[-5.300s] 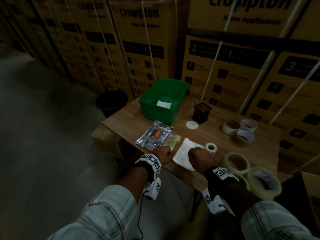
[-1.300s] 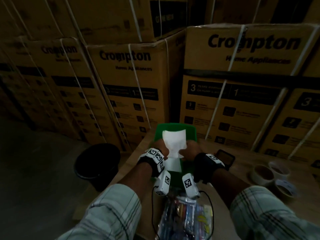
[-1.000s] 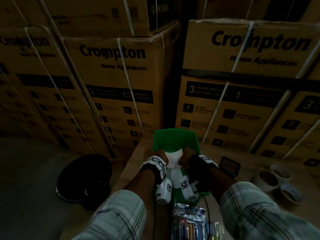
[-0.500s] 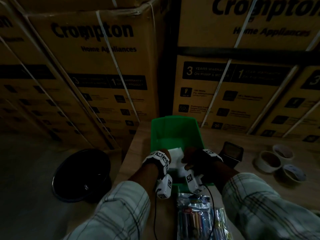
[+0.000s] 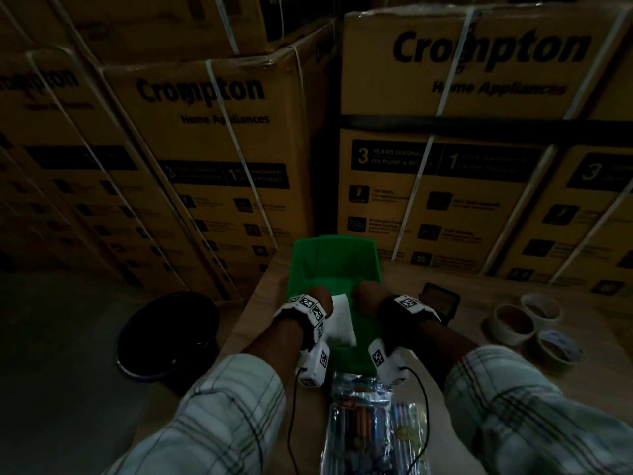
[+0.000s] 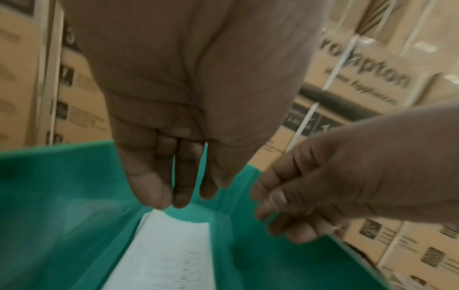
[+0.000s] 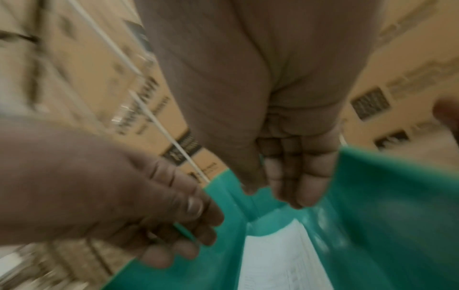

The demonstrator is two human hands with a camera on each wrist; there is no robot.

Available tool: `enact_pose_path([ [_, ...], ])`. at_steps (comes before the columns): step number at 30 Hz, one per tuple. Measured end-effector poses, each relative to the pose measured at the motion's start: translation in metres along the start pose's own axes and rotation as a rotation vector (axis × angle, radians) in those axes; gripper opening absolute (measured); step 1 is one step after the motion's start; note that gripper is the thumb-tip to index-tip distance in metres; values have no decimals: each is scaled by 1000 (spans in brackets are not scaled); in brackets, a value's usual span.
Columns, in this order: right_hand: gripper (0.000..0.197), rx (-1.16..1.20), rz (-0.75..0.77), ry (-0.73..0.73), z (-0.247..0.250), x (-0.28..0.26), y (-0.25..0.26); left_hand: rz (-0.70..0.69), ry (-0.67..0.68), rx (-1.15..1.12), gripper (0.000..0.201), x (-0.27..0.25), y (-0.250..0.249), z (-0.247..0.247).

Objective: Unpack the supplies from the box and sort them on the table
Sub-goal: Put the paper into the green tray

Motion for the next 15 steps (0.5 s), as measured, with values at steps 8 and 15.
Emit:
enact_pose_path([
  [8, 24, 32, 214, -305, -7, -96, -18, -60, -221, 8, 30, -65, -57, -18],
  [15, 28, 183, 174, -436, -70, -149, -80, -129, -292, -29, 23, -116, -87, -80],
])
Point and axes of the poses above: each hand's wrist, its own x-axis towards the middle knuckle, its own z-axis out of the back of the hand, y = z × x, the point moved 9 cm from there along x, towards the middle knuckle, and after that the axes turned 14 degrees about y, right-handed, at the moved point
